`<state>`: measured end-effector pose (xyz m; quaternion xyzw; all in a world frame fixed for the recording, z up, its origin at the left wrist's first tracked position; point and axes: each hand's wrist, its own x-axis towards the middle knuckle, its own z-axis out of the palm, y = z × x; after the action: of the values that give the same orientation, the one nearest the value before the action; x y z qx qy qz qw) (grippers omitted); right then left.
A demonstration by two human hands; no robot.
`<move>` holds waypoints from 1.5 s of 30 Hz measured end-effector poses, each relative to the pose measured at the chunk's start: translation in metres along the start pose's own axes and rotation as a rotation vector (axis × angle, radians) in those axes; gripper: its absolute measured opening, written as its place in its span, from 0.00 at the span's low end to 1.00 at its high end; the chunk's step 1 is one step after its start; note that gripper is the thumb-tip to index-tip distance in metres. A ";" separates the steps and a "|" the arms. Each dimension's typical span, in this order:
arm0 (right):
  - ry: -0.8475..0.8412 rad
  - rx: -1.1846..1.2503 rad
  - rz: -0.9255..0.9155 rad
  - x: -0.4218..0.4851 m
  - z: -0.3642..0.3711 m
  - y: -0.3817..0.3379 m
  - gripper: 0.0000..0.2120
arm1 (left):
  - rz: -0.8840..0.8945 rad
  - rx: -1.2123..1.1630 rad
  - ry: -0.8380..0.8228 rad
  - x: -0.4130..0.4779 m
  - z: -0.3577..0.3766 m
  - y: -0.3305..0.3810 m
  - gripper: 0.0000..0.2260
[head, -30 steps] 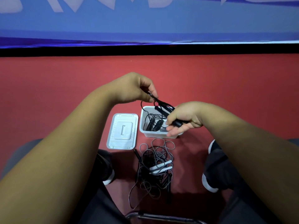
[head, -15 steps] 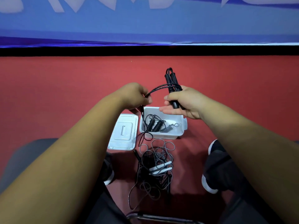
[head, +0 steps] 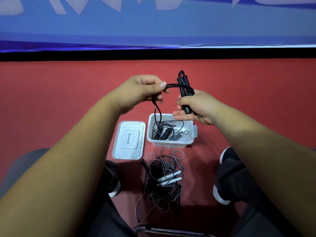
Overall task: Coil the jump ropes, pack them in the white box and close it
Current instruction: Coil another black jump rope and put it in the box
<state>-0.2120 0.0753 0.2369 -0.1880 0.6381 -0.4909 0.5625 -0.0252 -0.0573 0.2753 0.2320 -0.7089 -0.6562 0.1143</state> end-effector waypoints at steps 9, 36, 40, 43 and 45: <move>-0.062 -0.010 -0.041 -0.007 0.010 -0.003 0.12 | -0.197 0.731 0.199 0.001 -0.020 -0.013 0.06; -0.138 -0.292 -0.063 -0.007 0.030 0.016 0.09 | -0.349 -0.106 0.437 0.018 0.027 -0.019 0.03; -0.123 -0.196 -0.062 -0.007 0.030 0.012 0.09 | -0.291 -0.361 0.356 0.018 0.020 -0.018 0.06; -0.146 -0.087 -0.041 -0.007 0.028 0.011 0.09 | -0.261 -0.358 0.295 0.017 0.015 -0.019 0.07; -0.174 -0.047 -0.023 -0.007 0.027 0.011 0.08 | -0.256 -0.303 0.295 0.016 0.013 -0.021 0.07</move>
<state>-0.1820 0.0745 0.2343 -0.2503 0.5959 -0.4640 0.6058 -0.0416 -0.0537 0.2510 0.3934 -0.5428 -0.7232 0.1660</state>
